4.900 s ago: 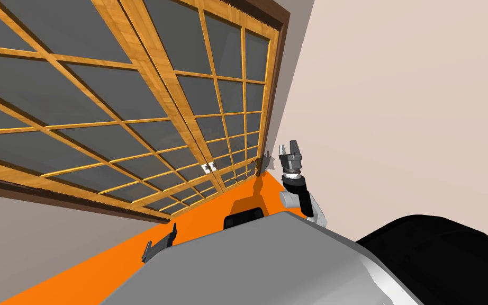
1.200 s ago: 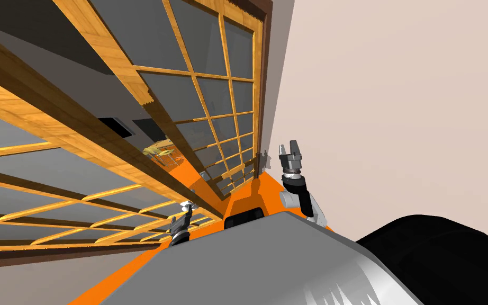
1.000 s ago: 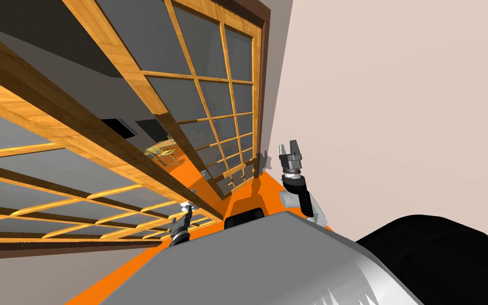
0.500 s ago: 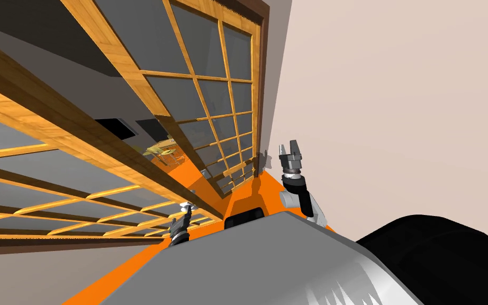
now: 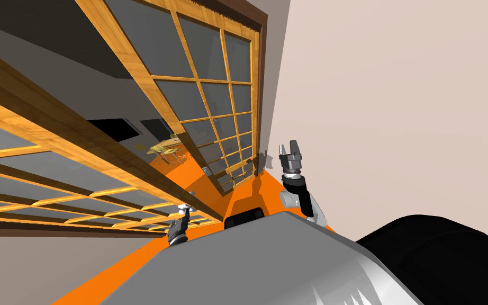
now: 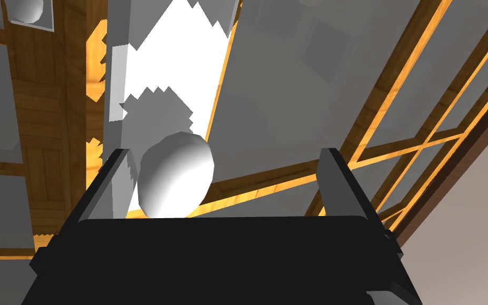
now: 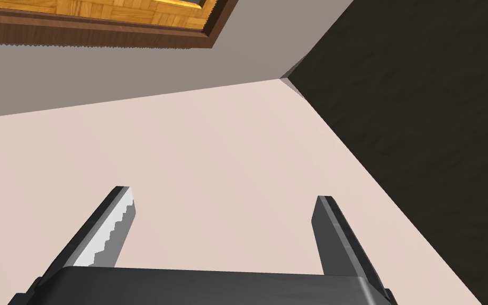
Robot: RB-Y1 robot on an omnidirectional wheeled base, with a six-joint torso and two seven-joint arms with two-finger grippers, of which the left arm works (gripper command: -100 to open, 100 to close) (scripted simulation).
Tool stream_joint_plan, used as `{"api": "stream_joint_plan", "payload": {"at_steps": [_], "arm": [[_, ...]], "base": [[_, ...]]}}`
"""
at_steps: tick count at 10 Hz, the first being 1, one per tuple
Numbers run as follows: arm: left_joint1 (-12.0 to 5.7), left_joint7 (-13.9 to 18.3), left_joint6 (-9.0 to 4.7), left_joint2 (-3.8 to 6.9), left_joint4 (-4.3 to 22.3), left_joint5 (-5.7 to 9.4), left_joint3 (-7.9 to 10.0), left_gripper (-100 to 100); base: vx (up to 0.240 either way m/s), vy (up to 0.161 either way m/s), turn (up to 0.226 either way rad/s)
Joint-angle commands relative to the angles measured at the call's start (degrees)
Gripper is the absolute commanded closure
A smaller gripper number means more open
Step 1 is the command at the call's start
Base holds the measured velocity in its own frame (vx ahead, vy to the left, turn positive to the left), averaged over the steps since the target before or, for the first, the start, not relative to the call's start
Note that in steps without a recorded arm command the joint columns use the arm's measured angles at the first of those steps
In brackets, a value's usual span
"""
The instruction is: Pull the door open
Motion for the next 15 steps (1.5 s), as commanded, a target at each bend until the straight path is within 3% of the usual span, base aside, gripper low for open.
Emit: {"api": "stream_joint_plan", "payload": {"at_steps": [1, 6, 7, 13, 15], "arm": [[0.66, 1.1, 0.64, 1.68, 0.7, 0.96, 1.22, 100], [0.87, 3.3, 0.59, 2.05, 0.9, 1.75, 0.67, 100], [1.09, 5.4, 0.54, 2.43, 1.1, 2.54, 0.13, 100], [1.51, 11.0, 0.39, 3.36, 1.7, 4.60, -1.38, 100], [1.51, 11.0, 0.39, 3.36, 1.7, 4.60, -1.38, 100]], "base": [[-0.049, -0.004, 0.004], [-0.019, -0.005, 0.006], [-0.041, 0.003, 0.008], [-0.047, -0.004, 0.010], [-0.023, -0.006, 0.016]]}}
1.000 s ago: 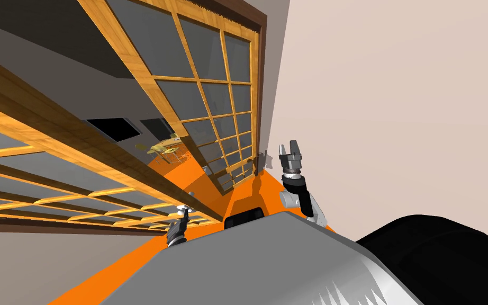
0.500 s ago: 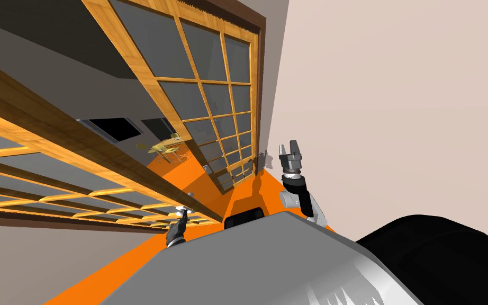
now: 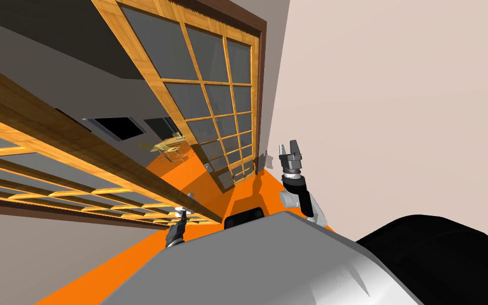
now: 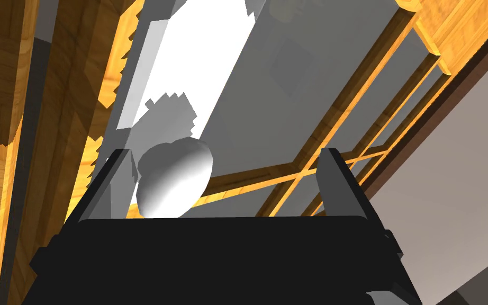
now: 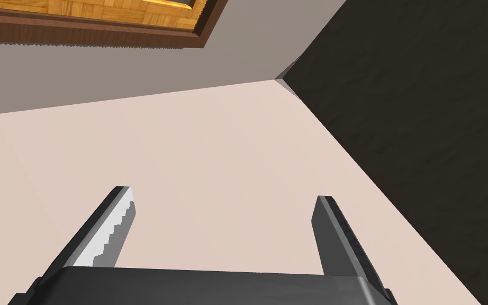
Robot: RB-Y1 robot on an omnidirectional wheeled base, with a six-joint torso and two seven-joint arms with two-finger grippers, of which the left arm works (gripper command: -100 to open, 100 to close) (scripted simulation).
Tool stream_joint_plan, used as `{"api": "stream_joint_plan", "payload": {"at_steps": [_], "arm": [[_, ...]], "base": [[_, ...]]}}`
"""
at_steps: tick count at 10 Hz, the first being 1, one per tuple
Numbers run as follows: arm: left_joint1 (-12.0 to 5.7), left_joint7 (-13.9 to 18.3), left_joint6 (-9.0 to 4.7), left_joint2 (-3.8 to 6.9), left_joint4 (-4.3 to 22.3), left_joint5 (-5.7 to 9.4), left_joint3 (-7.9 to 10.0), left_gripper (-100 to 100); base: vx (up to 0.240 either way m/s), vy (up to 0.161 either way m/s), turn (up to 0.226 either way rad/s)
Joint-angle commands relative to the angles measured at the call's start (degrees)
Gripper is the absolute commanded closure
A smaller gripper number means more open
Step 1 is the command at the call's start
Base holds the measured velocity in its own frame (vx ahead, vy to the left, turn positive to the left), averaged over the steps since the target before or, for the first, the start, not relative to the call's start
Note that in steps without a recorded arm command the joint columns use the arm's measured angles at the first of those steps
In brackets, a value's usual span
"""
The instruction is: Pull the door open
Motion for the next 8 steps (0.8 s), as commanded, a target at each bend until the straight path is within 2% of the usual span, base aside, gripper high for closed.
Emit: {"api": "stream_joint_plan", "payload": {"at_steps": [1, 2, 8], "arm": [[0.00, 2.8, 0.37, 1.75, 0.8, 1.68, 0.61, 100], [0.00, 2.8, 0.37, 1.75, 0.8, 1.68, 0.61, 100], [0.18, 10.2, 0.13, 2.84, 1.4, 4.35, -1.58, 100]], "base": [[-0.010, 0.003, 0.001], [-0.019, 0.008, -0.001], [-0.031, 0.000, 0.000]]}}
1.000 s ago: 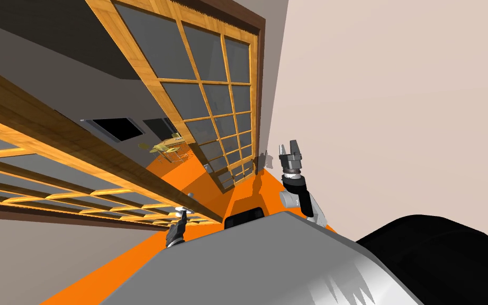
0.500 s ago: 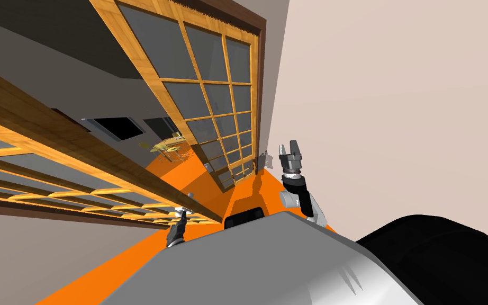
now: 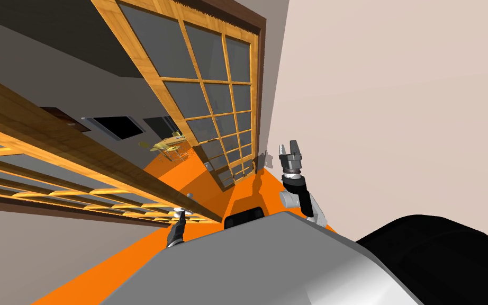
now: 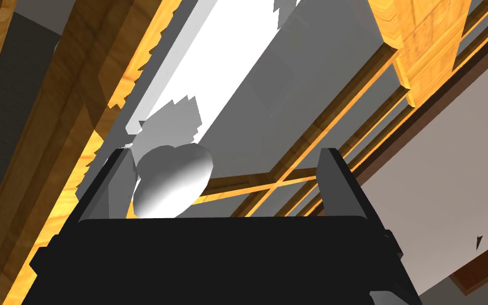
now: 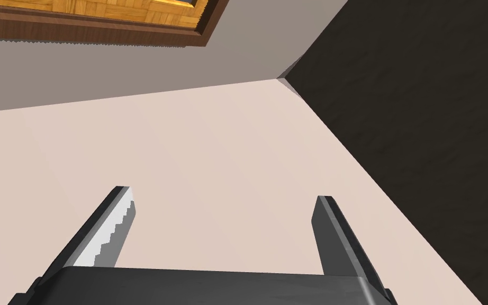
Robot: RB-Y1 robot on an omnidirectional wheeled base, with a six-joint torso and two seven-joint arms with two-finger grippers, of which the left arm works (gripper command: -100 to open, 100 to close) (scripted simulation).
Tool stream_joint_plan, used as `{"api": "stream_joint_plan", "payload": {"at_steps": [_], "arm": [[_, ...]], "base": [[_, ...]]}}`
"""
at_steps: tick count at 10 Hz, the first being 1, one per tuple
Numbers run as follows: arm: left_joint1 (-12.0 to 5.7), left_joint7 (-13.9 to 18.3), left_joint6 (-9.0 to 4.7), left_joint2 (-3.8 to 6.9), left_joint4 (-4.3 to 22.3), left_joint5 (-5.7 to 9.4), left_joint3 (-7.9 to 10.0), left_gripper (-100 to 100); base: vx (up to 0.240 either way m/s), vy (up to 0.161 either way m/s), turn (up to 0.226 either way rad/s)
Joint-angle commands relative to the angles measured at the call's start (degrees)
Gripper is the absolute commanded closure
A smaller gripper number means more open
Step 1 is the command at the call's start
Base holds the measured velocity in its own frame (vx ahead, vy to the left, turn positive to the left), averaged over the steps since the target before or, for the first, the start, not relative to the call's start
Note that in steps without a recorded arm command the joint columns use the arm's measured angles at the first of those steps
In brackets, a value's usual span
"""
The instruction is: Pull the door open
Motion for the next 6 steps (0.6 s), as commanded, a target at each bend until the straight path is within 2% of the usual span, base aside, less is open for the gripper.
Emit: {"api": "stream_joint_plan", "payload": {"at_steps": [1, 2, 4, 6], "arm": [[0.32, 1.6, 0.73, 1.30, -0.5, 1.15, 1.16, 100], [0.29, 3.0, 0.68, 1.48, -0.4, 1.62, 0.72, 100], [0.29, 3.0, 0.68, 1.48, -0.4, 1.62, 0.72, 100], [0.21, 5.7, 0.58, 1.83, -0.2, 2.59, -0.15, 100]], "base": [[-0.030, 0.008, -0.006], [-0.024, -0.001, -0.007], [-0.013, -0.004, 0.005], [-0.006, -0.004, -0.002]]}}
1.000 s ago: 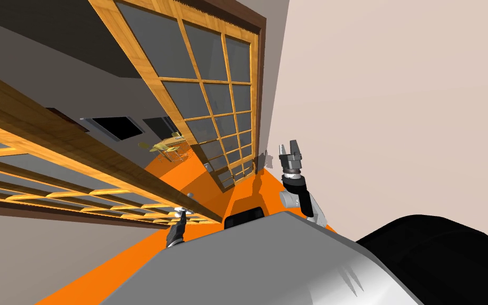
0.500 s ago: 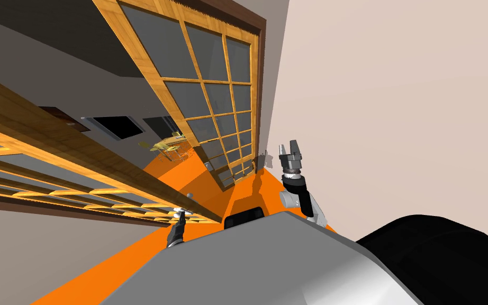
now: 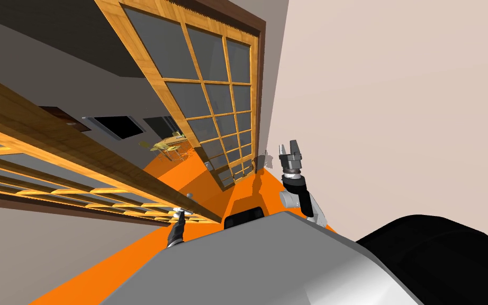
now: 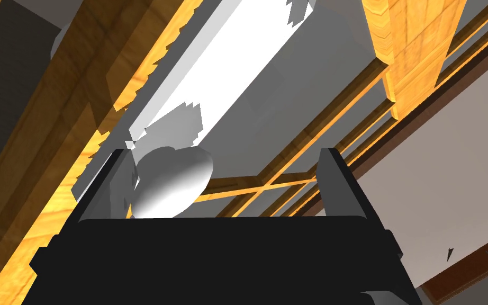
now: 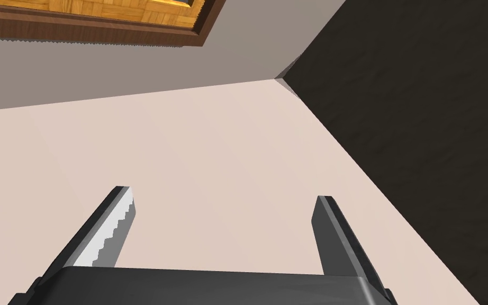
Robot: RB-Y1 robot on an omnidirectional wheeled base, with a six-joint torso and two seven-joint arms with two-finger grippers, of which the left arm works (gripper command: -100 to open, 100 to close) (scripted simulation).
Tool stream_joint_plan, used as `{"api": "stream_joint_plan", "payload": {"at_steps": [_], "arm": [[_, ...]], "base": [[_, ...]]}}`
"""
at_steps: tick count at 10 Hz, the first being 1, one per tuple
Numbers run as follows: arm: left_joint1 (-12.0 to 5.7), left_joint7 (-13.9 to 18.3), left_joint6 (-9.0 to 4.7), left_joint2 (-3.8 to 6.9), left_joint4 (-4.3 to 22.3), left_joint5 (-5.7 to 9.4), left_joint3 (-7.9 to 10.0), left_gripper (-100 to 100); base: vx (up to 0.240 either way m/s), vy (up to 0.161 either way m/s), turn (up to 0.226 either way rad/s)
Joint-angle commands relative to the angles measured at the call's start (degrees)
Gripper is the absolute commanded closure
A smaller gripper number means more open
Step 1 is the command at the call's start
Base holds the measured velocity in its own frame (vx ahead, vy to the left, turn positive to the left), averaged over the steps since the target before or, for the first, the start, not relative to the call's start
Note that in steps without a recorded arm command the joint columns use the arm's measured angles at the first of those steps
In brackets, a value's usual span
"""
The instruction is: Pull the door open
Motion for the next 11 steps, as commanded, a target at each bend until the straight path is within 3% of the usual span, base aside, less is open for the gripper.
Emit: {"api": "stream_joint_plan", "payload": {"at_steps": [1, 3, 9, 11], "arm": [[0.22, 2.9, 0.57, 1.32, -0.7, 1.66, 0.72, 100], [0.18, 4.3, 0.51, 1.49, -0.6, 2.14, 0.28, 100], [0.18, 4.3, 0.51, 1.49, -0.6, 2.14, 0.28, 100], [0.10, 7.0, 0.41, 1.85, -0.4, 3.11, -0.60, 100]], "base": [[-0.024, 0.002, -0.028], [-0.018, 0.012, -0.001], [0.000, -0.002, 0.001], [-0.018, -0.011, -0.016]]}}
